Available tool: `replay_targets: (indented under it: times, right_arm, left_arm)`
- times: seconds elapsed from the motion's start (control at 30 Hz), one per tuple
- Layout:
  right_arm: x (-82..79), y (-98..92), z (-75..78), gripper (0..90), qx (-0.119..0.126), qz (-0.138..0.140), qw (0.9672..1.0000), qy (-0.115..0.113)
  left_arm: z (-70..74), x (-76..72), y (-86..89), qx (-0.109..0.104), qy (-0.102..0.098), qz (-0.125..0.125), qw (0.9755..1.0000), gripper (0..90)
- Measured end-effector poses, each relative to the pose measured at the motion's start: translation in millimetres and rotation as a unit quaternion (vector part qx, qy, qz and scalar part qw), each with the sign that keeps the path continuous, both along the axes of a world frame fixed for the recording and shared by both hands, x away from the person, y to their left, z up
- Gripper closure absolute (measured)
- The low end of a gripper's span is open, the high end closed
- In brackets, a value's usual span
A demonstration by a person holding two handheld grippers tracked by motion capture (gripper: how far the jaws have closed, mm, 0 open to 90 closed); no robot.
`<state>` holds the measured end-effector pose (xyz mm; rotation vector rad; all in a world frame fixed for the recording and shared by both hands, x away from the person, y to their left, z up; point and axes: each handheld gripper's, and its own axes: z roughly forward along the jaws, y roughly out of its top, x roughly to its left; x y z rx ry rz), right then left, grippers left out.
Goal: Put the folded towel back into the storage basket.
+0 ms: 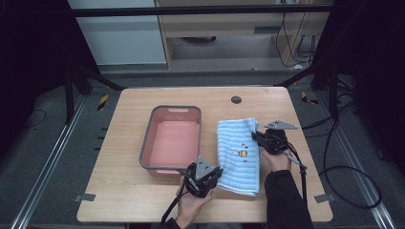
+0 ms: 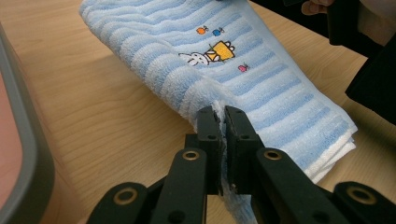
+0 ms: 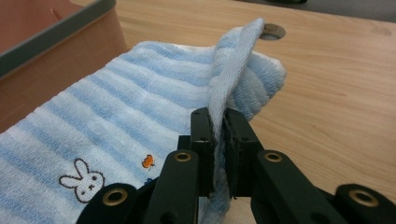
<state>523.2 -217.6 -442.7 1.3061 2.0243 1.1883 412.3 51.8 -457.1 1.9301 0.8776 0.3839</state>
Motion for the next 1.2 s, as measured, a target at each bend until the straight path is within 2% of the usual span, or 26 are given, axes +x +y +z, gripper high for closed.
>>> replay_targets:
  times: [0.1, 0.3, 0.5, 0.77, 1.03, 1.2]
  right_arm:
    - [-2.2, -0.8, 6.4, 83.5, 0.003, 0.000, 0.9999, -0.010]
    - [-5.6, -0.3, 16.9, 83.5, 0.008, 0.001, 0.9997, -0.022]
    - [-8.1, 4.7, 36.1, 83.7, 0.005, 0.004, 0.9990, -0.045]
    - [-7.2, 14.8, 55.5, 83.9, 0.007, 0.009, 0.9980, -0.062]
    - [-4.5, 27.5, 80.9, 84.1, 0.010, 0.013, 0.9968, -0.078]
    - [-1.5, 38.3, 94.0, 84.1, 0.002, 0.018, 0.9961, -0.086]
  left_arm:
    - [8.3, -1.8, 1.9, 0.000, -0.010, -0.002, 0.9999, 85.3]
    - [19.3, -2.0, 7.0, -0.005, -0.017, -0.001, 0.9998, 85.2]
    - [36.6, 0.8, 17.4, -0.016, -0.028, -0.002, 0.9995, 85.2]
    - [53.2, 2.0, 26.1, -0.023, -0.040, 0.004, 0.9989, 85.2]
    - [76.1, 4.1, 40.2, -0.024, -0.061, 0.010, 0.9978, 85.3]
    - [85.4, 4.7, 51.0, -0.032, -0.069, 0.016, 0.9969, 85.3]
